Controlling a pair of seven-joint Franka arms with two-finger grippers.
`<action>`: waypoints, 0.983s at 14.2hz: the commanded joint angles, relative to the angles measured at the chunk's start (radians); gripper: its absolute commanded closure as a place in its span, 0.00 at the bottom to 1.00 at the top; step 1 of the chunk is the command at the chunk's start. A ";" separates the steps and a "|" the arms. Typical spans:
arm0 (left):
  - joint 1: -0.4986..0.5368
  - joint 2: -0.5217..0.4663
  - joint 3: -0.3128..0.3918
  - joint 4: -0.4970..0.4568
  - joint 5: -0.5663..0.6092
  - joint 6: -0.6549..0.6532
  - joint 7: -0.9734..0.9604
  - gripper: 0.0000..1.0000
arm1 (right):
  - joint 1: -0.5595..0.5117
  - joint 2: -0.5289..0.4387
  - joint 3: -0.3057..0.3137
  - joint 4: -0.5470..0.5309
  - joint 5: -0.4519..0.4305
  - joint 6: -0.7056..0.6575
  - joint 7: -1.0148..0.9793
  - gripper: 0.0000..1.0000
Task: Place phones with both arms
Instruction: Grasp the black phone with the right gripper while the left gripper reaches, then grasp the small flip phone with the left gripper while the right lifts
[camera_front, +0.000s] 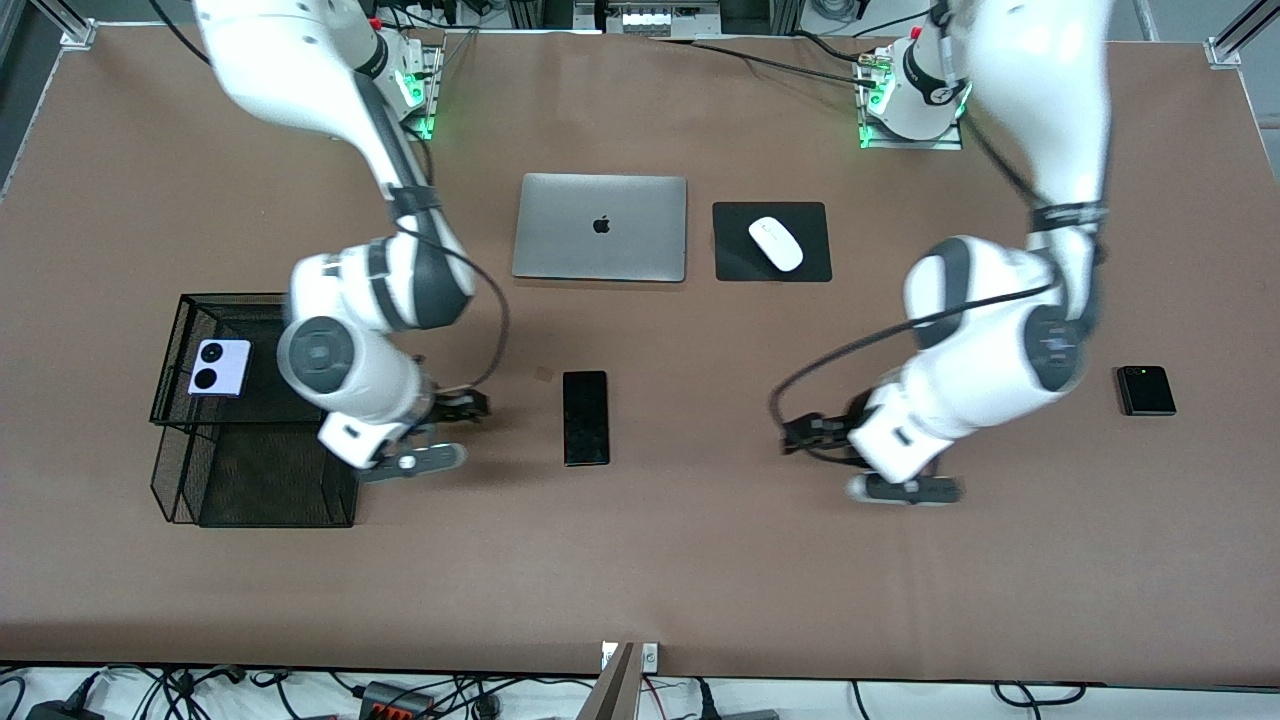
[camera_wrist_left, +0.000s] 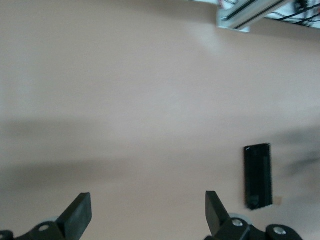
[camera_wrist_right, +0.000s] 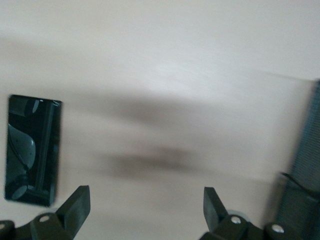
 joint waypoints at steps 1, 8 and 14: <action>0.073 -0.067 -0.035 -0.065 0.046 -0.069 0.016 0.00 | 0.063 0.035 -0.010 0.002 0.019 0.077 0.020 0.00; 0.404 -0.100 -0.166 -0.245 0.259 -0.106 0.120 0.00 | 0.166 0.095 -0.008 0.002 0.019 0.196 0.111 0.00; 0.705 -0.042 -0.280 -0.248 0.305 -0.065 0.434 0.00 | 0.220 0.198 -0.010 0.077 0.017 0.227 0.211 0.00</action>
